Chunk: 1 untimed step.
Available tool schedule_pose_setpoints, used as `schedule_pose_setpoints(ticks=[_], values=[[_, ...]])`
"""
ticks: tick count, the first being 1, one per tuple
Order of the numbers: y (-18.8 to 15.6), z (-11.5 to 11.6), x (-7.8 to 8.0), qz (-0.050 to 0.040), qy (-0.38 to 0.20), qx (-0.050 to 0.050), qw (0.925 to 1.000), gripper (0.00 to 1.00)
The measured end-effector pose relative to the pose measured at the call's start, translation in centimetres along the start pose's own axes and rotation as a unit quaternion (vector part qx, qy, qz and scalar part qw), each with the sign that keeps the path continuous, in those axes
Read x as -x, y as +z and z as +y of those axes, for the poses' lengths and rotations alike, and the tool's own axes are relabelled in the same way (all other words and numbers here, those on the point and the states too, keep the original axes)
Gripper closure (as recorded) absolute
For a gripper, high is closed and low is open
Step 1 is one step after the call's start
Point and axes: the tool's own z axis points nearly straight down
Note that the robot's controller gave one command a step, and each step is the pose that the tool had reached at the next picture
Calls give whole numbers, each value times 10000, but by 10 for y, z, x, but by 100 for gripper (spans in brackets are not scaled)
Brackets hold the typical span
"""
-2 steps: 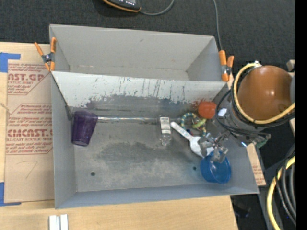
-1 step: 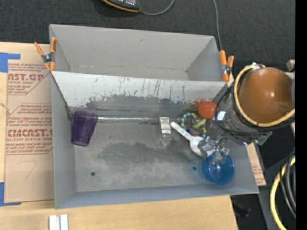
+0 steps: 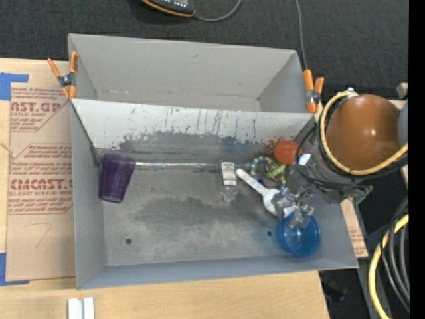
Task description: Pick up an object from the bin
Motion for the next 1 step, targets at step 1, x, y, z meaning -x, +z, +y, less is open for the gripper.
schedule_pose_setpoints(ticks=[1], values=[[-78, 7, 1, 2, -452, 23, 9990, 100]])
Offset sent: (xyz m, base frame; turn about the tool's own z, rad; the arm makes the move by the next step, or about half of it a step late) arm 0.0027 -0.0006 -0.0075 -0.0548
